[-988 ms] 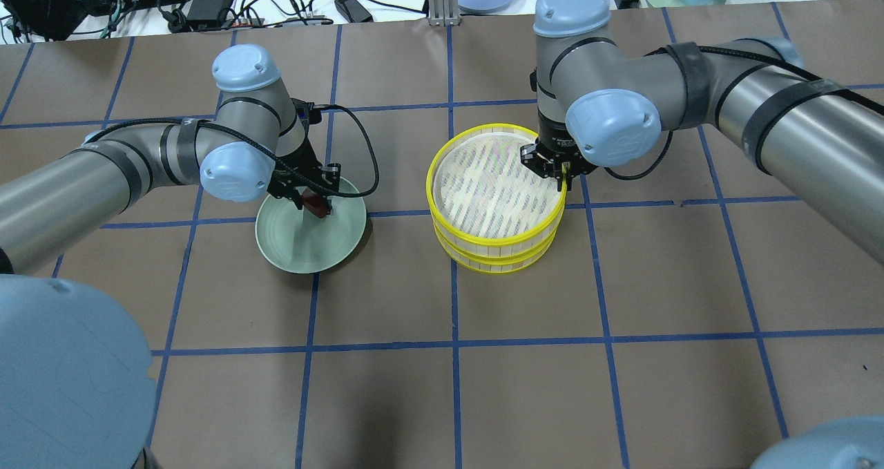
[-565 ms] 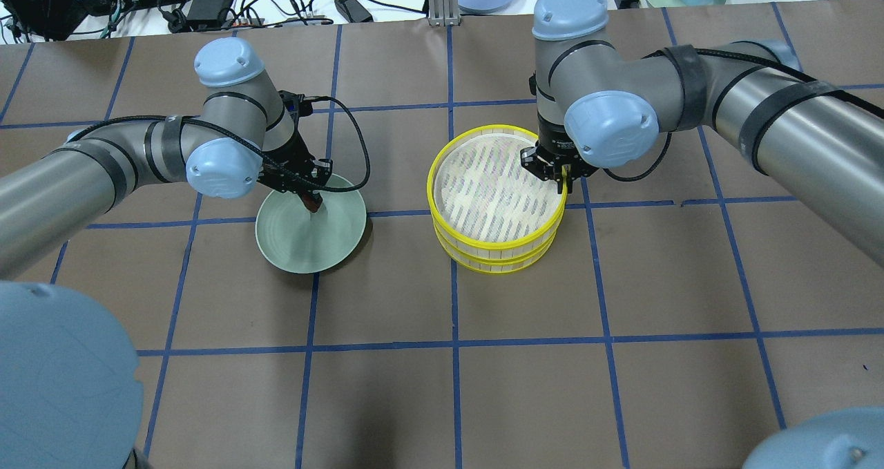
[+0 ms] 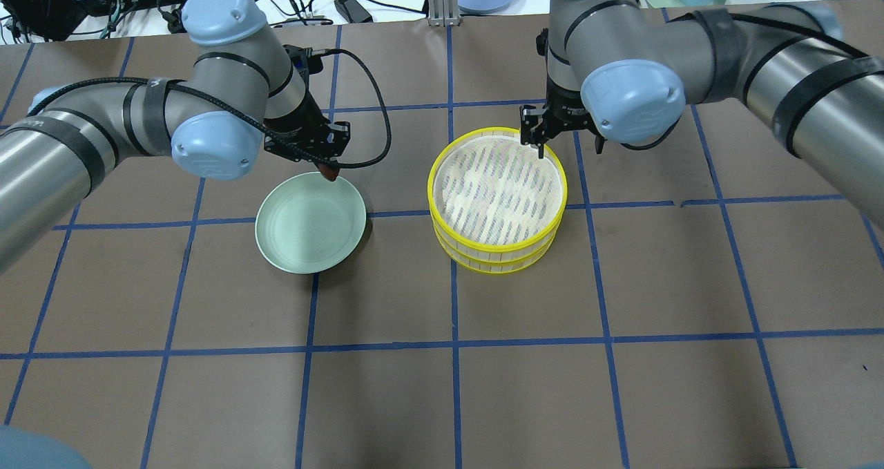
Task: Place buns in different layers of steamer
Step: 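Carry the brown bun onto the top tier while the right gripper withdraws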
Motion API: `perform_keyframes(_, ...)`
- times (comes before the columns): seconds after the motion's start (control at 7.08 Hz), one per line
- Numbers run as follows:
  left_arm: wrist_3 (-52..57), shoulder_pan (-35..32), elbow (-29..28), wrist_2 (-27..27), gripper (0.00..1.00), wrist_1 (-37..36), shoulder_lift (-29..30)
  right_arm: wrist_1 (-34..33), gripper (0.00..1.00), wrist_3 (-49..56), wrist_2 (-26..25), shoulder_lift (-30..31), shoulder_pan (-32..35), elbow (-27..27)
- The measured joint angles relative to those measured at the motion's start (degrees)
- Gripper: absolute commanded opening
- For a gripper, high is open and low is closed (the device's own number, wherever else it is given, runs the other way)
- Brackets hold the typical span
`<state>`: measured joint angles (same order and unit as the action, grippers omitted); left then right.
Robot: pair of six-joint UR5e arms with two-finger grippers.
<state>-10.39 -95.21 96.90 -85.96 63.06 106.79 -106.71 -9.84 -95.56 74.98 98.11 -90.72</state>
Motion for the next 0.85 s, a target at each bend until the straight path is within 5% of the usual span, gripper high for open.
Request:
perform_keyframes(0.42, -22.60, -12.22, -6.04, 0.47, 0.00, 2.12, 0.50, 8.04, 1.00, 0.58, 2.17, 7.77, -2.64, 5.87)
perform_keyframes(0.56, -28.31, -15.07, -6.72, 0.64, 0.23, 1.86, 1.24, 10.92, 1.00, 0.75, 2.67, 9.13, -3.70, 7.72)
perform_keyframes(0.71, -31.99, -16.68, -6.87, 1.59, 0.27, 1.69, 2.10, 12.28, 1.00, 1.11, 2.89, 9.63, -4.60, 8.48)
perform_keyframes(0.85, -34.20, -17.80, -6.69, 3.33, 0.56, 1.40, 3.21, 12.91, 1.00, 1.54, 2.97, 9.78, -5.19, 8.63)
